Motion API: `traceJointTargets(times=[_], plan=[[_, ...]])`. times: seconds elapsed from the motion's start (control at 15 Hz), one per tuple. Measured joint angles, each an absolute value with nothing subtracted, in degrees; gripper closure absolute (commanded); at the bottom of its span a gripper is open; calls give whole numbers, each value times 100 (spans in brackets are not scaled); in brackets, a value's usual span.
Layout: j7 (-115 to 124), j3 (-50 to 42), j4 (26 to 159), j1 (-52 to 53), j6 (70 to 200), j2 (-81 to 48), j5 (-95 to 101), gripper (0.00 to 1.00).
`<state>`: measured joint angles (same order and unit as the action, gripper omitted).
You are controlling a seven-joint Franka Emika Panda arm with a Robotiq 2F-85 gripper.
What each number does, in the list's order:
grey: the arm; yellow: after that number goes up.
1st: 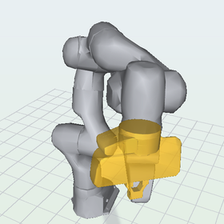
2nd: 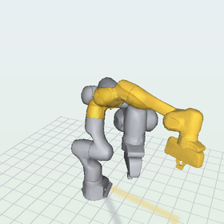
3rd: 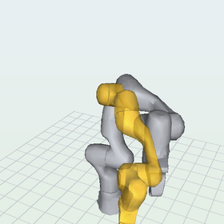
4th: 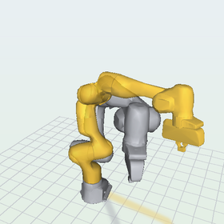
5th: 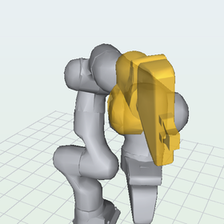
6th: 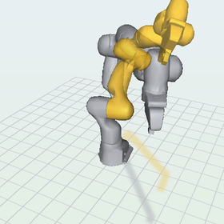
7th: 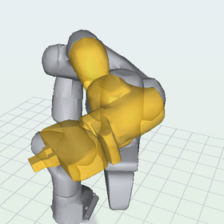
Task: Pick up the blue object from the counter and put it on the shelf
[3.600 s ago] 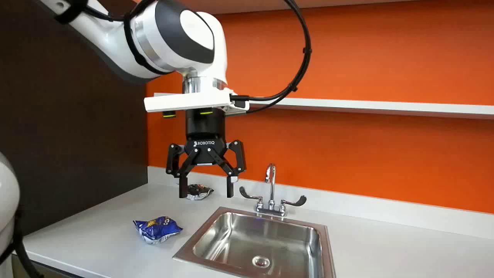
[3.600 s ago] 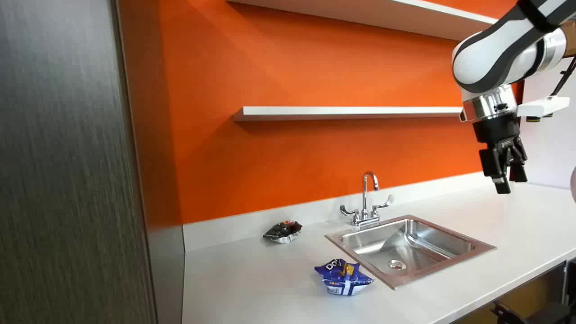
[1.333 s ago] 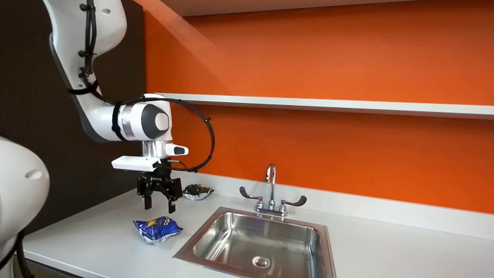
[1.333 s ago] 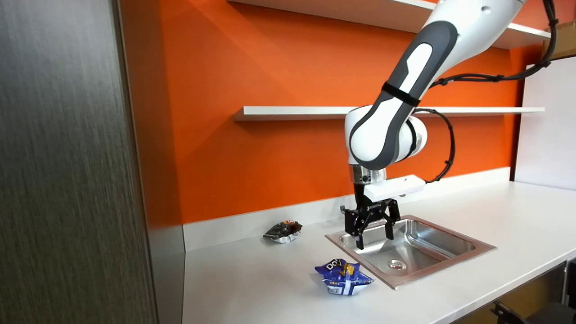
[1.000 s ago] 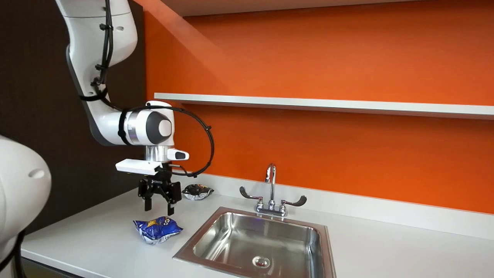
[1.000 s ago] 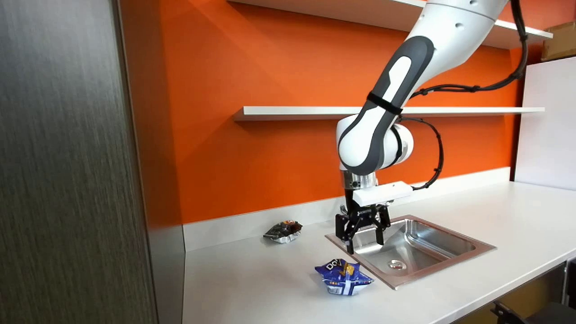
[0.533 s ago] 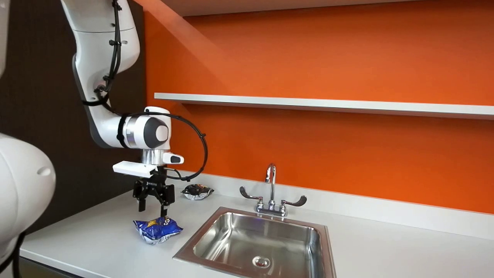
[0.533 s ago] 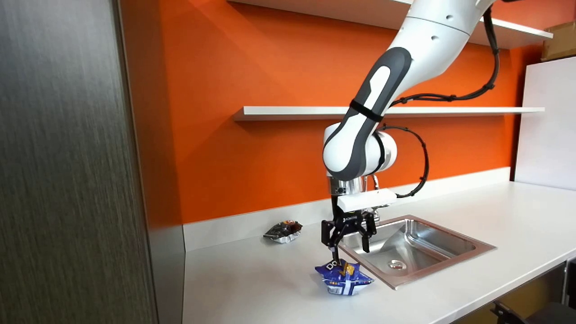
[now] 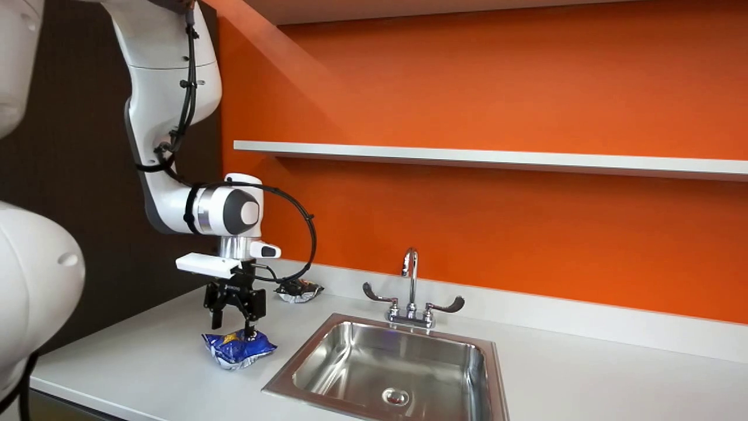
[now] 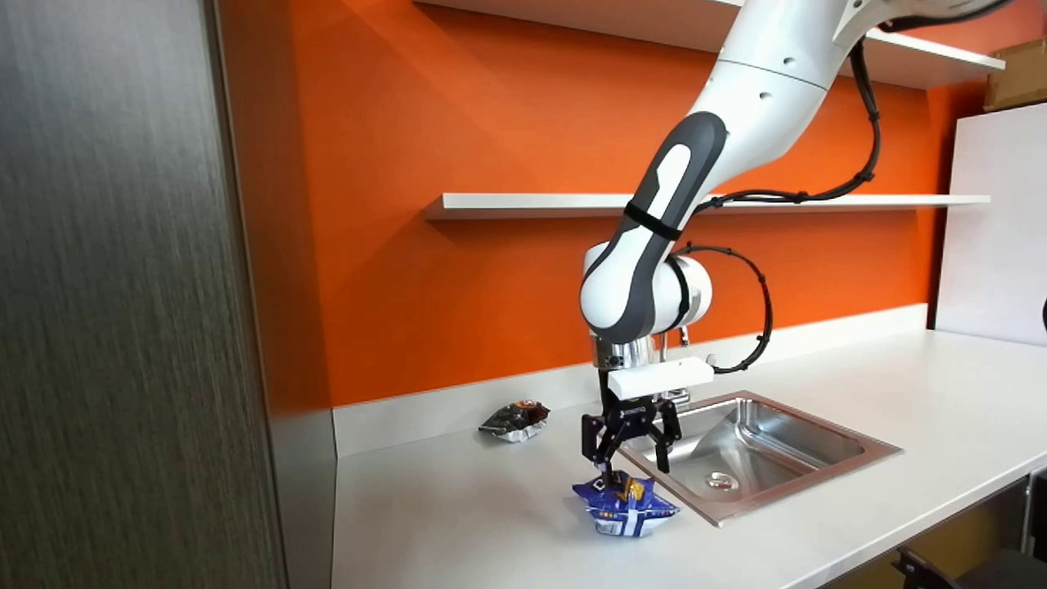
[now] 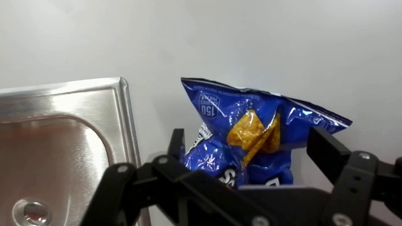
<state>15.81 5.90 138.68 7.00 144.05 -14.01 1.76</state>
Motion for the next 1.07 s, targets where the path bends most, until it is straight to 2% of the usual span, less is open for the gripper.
traceJointTargets(times=[0.73, 0.8, 0.87, 1.07], plan=[[1581, 429, 13483, 700, 14474, -1856, 173, 0], [1581, 416, 13454, 701, 14474, -1891, 173, 25], [1581, 404, 13429, 701, 14474, -1922, 173, 26], [1581, 374, 13366, 701, 14482, -2010, 172, 51]])
